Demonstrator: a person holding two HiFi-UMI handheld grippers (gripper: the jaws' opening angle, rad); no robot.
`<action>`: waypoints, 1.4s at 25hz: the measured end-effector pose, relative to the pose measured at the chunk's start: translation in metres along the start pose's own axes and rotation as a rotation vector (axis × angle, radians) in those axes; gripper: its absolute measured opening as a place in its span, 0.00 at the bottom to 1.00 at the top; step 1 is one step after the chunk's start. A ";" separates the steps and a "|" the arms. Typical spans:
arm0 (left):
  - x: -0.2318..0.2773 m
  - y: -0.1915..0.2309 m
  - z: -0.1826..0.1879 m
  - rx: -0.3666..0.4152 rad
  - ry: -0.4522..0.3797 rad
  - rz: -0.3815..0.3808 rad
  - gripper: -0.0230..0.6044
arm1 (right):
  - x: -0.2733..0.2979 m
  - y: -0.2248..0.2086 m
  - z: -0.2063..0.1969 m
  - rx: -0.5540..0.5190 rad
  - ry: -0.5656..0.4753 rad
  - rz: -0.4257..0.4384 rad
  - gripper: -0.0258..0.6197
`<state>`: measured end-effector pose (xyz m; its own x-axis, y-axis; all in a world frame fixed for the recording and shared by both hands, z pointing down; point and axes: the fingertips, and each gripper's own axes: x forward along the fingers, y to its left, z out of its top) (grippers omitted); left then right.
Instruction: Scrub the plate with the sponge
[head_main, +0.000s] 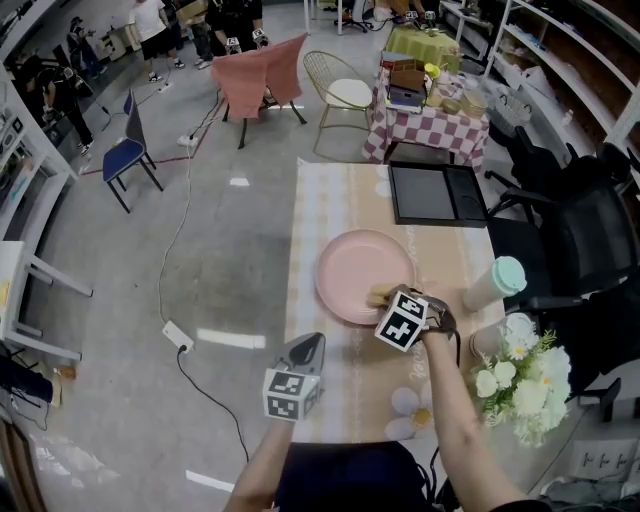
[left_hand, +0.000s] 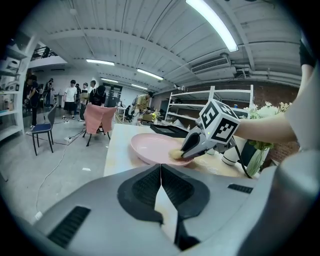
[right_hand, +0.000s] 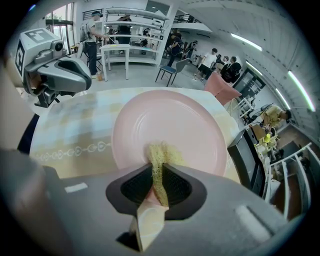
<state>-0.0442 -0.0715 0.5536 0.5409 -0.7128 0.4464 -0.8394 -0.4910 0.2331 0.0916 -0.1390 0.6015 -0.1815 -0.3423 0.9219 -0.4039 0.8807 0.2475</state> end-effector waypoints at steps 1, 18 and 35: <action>0.000 0.000 0.001 0.000 -0.002 0.001 0.05 | -0.001 0.002 0.001 0.002 -0.005 0.003 0.13; 0.005 -0.005 0.013 0.028 -0.020 -0.025 0.05 | -0.045 0.018 0.004 0.029 -0.094 -0.063 0.13; -0.014 -0.043 0.087 0.029 -0.173 -0.134 0.05 | -0.173 0.025 0.033 0.266 -0.588 -0.206 0.13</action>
<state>-0.0115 -0.0841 0.4620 0.6504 -0.7146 0.2575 -0.7591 -0.5992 0.2545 0.0832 -0.0688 0.4386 -0.5049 -0.6817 0.5296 -0.6754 0.6940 0.2494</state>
